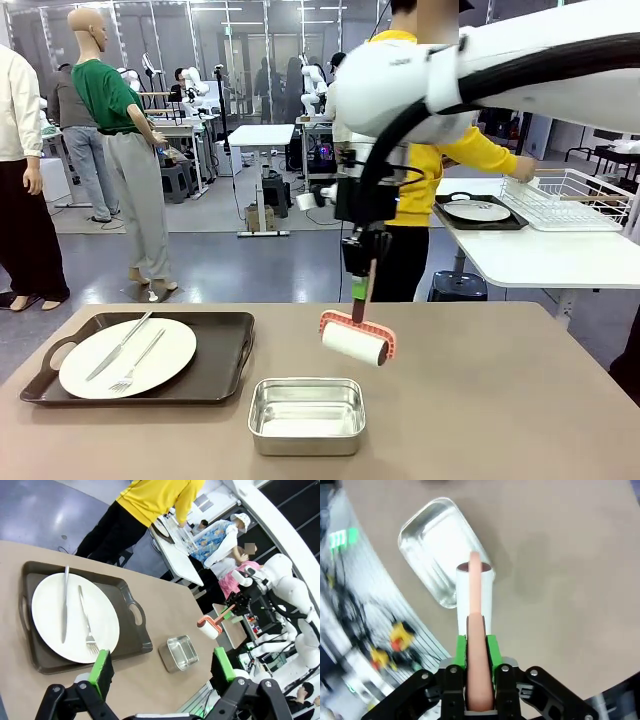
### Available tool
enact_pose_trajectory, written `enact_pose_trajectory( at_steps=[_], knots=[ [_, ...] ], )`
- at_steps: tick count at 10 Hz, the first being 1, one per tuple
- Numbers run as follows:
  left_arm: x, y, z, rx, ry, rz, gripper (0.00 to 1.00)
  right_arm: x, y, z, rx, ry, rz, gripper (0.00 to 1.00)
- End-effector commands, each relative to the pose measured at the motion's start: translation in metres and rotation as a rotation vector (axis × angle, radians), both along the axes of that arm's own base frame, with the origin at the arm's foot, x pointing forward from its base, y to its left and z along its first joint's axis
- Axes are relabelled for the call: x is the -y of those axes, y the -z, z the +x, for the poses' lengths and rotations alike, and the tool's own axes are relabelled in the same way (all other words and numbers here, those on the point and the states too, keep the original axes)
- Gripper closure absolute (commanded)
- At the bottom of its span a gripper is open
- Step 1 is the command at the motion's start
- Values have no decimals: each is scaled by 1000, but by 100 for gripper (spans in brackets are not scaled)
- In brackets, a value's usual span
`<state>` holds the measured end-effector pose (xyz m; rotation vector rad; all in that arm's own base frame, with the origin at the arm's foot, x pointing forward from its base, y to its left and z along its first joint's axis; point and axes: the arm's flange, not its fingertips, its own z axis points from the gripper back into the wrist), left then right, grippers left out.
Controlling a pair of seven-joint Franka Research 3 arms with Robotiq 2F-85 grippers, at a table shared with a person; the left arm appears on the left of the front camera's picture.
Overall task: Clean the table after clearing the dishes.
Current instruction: When the left (or right) Handle tray is removed, use the left hand (or right hand) to clean the left (or right) side of the table with the Lint Roller.
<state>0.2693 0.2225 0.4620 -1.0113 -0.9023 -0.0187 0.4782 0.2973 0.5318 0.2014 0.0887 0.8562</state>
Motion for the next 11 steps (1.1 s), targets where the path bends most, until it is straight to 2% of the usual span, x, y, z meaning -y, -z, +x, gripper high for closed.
enact_pose_trajectory(
  at_steps=[1,2,3,4,6,8,9,11],
  knots=[
    [-2,-3,1,10,3,-3,0,40,22,-41,24,329,5,100],
    [-2,-3,1,10,3,-3,0,58,27,-50,4,467,28,100],
    [-2,-3,1,10,3,-3,0,73,35,-56,24,588,71,100],
    [-2,-3,1,10,3,-3,0,86,47,-59,44,681,95,100],
    [-2,-3,1,10,3,-3,0,98,67,-44,63,801,178,100],
    [-2,-3,1,10,3,-3,0,97,82,-24,61,808,152,100],
    [-2,-3,1,10,3,-3,0,107,67,-42,38,772,149,100],
    [-2,-3,1,10,3,-3,0,107,67,-42,38,772,149,100]
  ],
)
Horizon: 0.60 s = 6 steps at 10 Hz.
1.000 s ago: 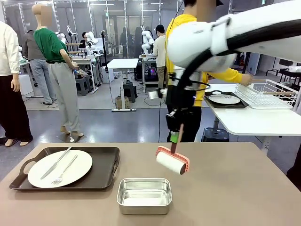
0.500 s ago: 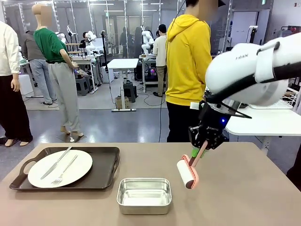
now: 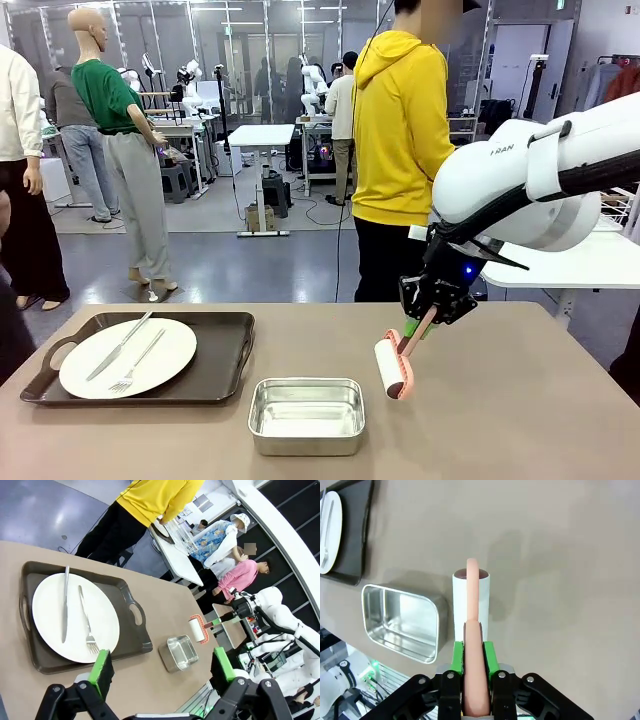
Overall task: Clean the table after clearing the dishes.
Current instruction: When the left (or right) Handle tray is removed, use the left hand (or right hand) to clean the left (or right) side of the table with the Lint Roller.
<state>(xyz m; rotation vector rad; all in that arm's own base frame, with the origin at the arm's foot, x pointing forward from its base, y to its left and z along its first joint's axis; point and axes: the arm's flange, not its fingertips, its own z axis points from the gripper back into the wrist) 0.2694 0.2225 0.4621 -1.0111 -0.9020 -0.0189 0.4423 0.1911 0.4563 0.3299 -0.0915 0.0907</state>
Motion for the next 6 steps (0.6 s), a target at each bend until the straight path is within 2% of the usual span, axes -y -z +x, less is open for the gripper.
enact_pose_trajectory(
  at_steps=[1,2,3,6],
  knots=[
    [-2,-3,0,10,3,-3,0,1,-8,-6,-2,-6,0,100],
    [-2,-3,0,10,3,-3,0,1,-8,-6,-2,-6,0,100],
    [-2,-3,0,10,3,-3,0,0,-3,-2,-1,-3,0,80],
    [-2,-3,0,10,3,-3,0,11,8,28,-27,19,156,80]
  ],
)
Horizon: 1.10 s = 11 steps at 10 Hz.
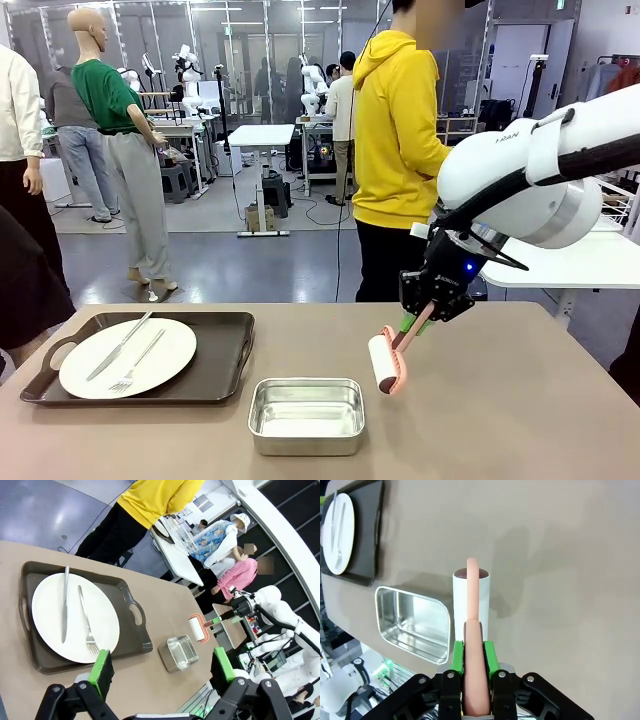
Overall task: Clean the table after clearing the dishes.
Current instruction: When the left (or right) Handle tray is removed, use the left hand (or right hand) to clean the left (or right) side of the table with the Lint Roller.
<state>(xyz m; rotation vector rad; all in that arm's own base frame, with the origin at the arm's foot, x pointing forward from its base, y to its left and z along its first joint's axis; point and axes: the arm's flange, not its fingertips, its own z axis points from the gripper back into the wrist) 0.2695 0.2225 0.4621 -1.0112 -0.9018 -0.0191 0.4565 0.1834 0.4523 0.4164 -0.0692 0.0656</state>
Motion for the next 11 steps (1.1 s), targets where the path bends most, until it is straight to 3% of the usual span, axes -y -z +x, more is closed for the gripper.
enact_pose_trajectory(
  at_steps=[1,7,11],
  knots=[
    [-2,-3,0,10,3,-3,0,8,12,23,-13,13,95,80],
    [-2,-3,0,10,3,-3,0,34,75,51,-57,114,144,80],
    [-2,-3,0,10,3,-3,0,84,109,44,-111,153,90,80]
  ],
)
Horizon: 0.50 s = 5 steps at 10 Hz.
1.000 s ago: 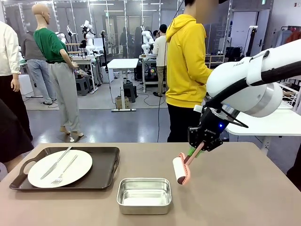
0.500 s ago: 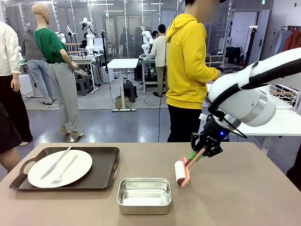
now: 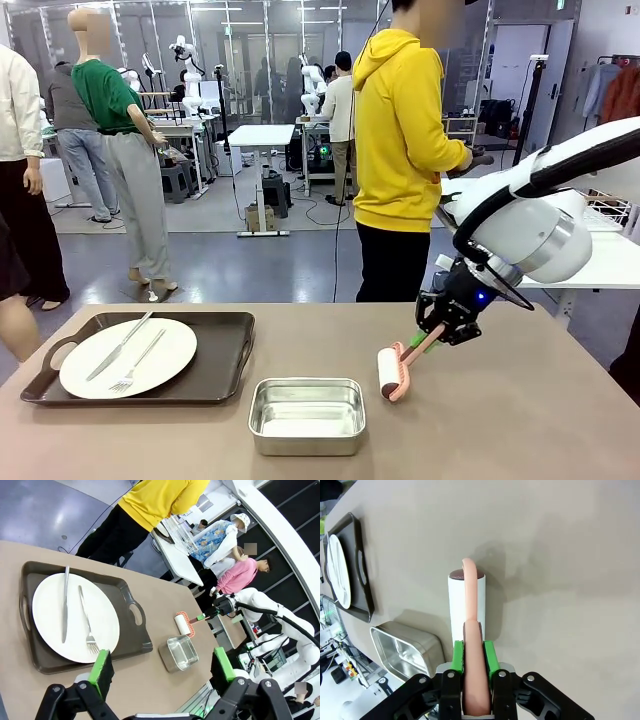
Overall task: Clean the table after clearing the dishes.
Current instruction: When the left (or right) Handle tray is removed, use the left hand (or right hand) to clean the left (or right) side of the table with the Lint Roller.
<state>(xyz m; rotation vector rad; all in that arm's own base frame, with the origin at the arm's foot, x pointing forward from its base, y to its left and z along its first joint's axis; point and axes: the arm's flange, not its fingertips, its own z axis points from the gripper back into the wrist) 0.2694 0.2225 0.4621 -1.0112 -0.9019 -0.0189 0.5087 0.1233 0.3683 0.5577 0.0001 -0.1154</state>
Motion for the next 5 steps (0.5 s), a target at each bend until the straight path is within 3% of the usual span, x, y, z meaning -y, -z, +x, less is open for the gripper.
enact_pose_trajectory(
  at_steps=[1,3,5],
  knots=[
    [-2,-3,0,10,3,-3,0,44,29,-12,-15,4,-71,80],
    [-2,-3,0,10,3,-3,0,81,29,-14,-42,28,-120,80],
    [-2,-3,0,10,3,-3,0,117,10,-21,-82,23,-210,80]
  ],
)
